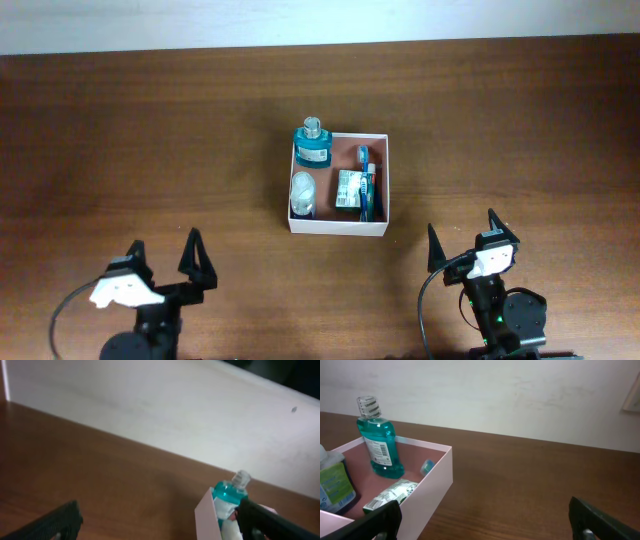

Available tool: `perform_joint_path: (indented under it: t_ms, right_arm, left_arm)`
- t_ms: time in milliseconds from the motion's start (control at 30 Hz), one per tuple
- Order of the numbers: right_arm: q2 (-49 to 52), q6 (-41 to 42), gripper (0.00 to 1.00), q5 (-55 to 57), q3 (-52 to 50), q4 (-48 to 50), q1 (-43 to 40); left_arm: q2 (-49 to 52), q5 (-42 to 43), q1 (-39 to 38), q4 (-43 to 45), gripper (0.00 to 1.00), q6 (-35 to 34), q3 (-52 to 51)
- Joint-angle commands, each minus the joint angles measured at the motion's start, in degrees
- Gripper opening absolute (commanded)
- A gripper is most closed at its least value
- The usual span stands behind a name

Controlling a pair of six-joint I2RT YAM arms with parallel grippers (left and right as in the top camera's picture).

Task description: Pack container

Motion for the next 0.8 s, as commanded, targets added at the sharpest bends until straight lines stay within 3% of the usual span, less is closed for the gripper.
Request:
perform_joint_path:
  t_ms: [0,267,767]
  right_arm:
    - [-0.5,0.0,0.98,-0.1,-0.3,-0.3,-0.5]
    - [-0.5,0.0,0.98,-0.1,-0.3,-0.3,-0.5]
    - [-0.5,0.0,0.99,-0.1,-0.3,-0.4,-0.5]
  left_arm:
    - [-0.8,1.1,0.3,5.3,1.00,-0.1,-4.6]
    - [-0.8,0.3,0.3,17.8,1.00,1.3,-13.8]
    - [-0.8,-0.9,0.3,18.4,0.99,14.1,-19.1]
